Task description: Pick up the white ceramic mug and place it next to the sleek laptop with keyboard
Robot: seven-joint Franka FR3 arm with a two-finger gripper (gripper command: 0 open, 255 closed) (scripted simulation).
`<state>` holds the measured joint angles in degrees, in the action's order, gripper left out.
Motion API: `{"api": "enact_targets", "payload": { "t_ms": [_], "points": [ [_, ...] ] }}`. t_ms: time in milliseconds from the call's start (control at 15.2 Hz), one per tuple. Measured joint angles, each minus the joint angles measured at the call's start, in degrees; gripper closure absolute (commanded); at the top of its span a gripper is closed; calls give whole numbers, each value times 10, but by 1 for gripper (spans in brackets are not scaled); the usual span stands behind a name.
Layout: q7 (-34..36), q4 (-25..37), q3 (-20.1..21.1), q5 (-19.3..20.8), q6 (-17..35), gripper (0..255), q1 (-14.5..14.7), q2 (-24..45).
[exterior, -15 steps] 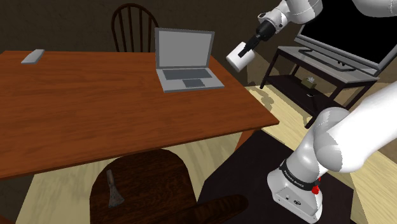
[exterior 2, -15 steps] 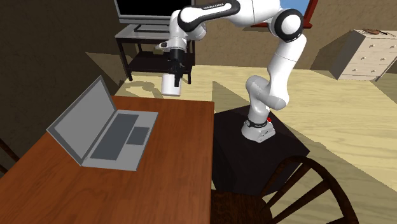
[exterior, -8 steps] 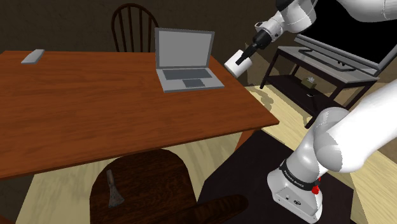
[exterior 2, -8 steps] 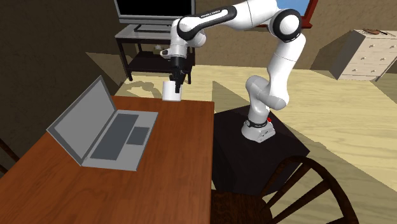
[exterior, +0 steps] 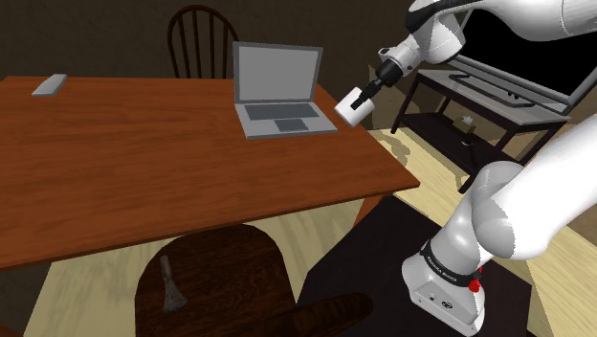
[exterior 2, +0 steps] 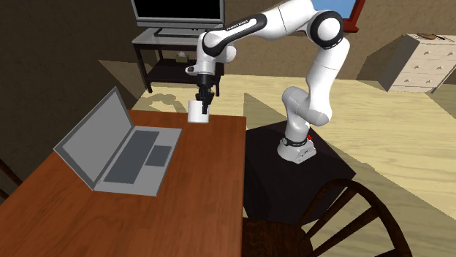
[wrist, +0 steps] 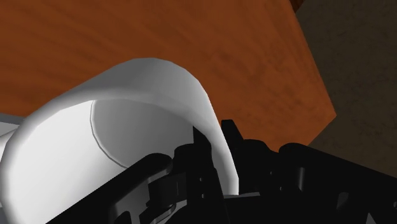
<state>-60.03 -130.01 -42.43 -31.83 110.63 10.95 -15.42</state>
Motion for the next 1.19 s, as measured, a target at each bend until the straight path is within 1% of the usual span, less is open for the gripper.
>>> {"api": "enact_targets", "payload": {
  "t_ms": [726,1188],
  "points": [
    [-75,-38,-21,-50,49,255,13,54],
    [-130,-53,-33,-94,70,255,21,99]
  ]
}}
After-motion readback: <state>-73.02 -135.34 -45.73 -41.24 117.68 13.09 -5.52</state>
